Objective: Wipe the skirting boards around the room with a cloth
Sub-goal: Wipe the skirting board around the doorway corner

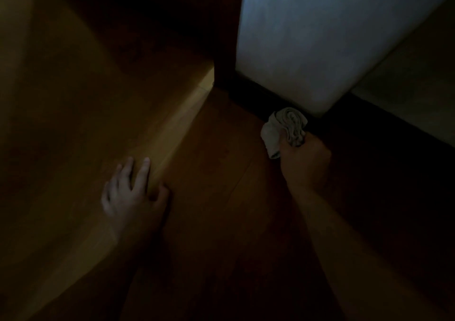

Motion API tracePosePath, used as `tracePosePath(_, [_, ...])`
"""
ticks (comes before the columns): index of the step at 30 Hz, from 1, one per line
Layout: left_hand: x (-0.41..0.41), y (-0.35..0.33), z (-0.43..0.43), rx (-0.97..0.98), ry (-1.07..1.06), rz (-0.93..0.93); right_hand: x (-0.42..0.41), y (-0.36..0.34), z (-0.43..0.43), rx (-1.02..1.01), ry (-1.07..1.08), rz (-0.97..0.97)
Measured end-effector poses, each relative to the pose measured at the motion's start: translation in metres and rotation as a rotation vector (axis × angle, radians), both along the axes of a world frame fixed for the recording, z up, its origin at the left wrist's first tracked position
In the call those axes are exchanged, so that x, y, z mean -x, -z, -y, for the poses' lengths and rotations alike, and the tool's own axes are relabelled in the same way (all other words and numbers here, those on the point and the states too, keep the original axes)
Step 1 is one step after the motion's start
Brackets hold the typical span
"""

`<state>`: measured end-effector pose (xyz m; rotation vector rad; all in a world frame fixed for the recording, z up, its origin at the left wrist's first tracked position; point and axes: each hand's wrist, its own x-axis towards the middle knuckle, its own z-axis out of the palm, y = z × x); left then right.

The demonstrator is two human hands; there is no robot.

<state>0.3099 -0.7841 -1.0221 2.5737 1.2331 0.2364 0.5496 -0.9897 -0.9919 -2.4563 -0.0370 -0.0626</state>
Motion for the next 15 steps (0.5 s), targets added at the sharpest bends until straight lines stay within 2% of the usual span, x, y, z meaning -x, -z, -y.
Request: tracePosePath(15, [-0.002,-0.004,0.002,-0.014,-0.003,0.044,-0.007,-0.004,-0.041,-0.038,-0.040,-0.026])
